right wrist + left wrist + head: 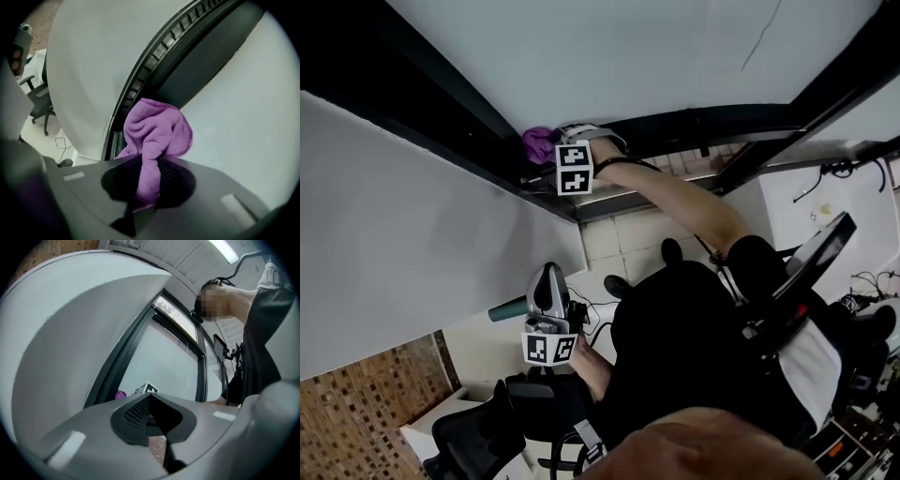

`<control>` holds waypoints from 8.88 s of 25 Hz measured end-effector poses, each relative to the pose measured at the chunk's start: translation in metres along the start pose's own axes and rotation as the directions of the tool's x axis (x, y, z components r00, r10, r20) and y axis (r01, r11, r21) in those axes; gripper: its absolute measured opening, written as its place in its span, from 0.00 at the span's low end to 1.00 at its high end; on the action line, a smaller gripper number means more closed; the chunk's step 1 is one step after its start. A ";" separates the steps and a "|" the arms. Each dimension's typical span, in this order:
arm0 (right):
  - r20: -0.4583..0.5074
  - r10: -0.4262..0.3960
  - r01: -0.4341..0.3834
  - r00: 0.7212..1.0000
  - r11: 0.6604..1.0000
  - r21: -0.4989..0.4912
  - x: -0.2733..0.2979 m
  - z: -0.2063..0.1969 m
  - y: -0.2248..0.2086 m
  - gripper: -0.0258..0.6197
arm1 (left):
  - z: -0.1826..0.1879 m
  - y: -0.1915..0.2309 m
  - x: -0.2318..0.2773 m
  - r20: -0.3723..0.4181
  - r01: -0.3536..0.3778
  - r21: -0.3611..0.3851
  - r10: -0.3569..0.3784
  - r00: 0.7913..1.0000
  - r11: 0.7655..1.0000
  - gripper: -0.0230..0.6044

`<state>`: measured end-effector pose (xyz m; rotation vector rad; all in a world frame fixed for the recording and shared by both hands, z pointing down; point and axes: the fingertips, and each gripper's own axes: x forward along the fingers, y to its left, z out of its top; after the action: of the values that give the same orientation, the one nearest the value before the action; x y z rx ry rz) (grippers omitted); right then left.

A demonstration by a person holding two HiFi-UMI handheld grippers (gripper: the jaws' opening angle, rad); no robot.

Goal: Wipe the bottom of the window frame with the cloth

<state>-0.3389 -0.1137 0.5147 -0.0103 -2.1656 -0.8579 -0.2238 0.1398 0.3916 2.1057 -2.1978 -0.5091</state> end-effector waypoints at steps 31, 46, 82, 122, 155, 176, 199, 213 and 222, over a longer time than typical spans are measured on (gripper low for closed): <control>-0.572 -0.071 -0.141 0.817 0.937 -0.318 -0.102 -0.229 -0.016 0.13 | -0.031 -0.036 0.067 -0.059 0.158 -0.049 -0.160 0.985 0.986 0.04; -0.580 -0.047 -0.151 0.813 0.945 -0.289 -0.131 -0.260 -0.047 0.13 | -0.032 -0.024 0.050 -0.014 0.124 -0.070 -0.125 0.992 0.990 0.04; -0.570 0.067 -0.305 0.819 0.892 -0.334 -0.172 -0.252 -0.017 0.14 | -0.031 -0.009 0.029 0.022 0.087 -0.092 -0.086 0.996 0.992 0.04; 0.312 -0.693 0.171 0.650 0.533 0.828 -0.224 -0.261 0.000 0.14 | -0.042 -0.112 0.117 -0.250 0.301 -0.019 -0.296 0.922 0.953 0.04; 0.090 -0.316 0.198 0.945 0.768 0.609 -0.228 -0.256 -0.060 0.14 | -0.066 -0.097 0.131 -0.225 0.306 -0.061 -0.312 0.923 0.950 0.04; 0.153 -0.467 0.381 0.871 0.838 0.392 -0.220 -0.294 -0.041 0.14 | -0.069 -0.122 0.143 -0.266 0.384 -0.059 -0.385 0.884 0.921 0.04; 0.471 -0.178 0.050 0.864 0.961 0.272 -0.293 -0.234 0.072 0.14 | -0.080 -0.125 0.152 -0.263 0.415 -0.084 -0.422 0.868 0.906 0.04; 0.105 -0.358 0.226 0.928 0.764 0.604 -0.192 -0.293 -0.063 0.13 | -0.066 -0.117 0.138 -0.241 0.345 -0.053 -0.347 0.906 0.937 0.04; -0.055 -0.405 0.373 0.913 0.770 0.518 -0.224 -0.311 -0.071 0.14 | -0.066 -0.111 0.138 -0.238 0.338 -0.056 -0.342 0.909 0.939 0.04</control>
<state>0.0048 -0.2906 0.4653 0.7219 -2.4342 -0.4564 -0.1094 -0.0104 0.3980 2.4085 -1.7008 -0.2586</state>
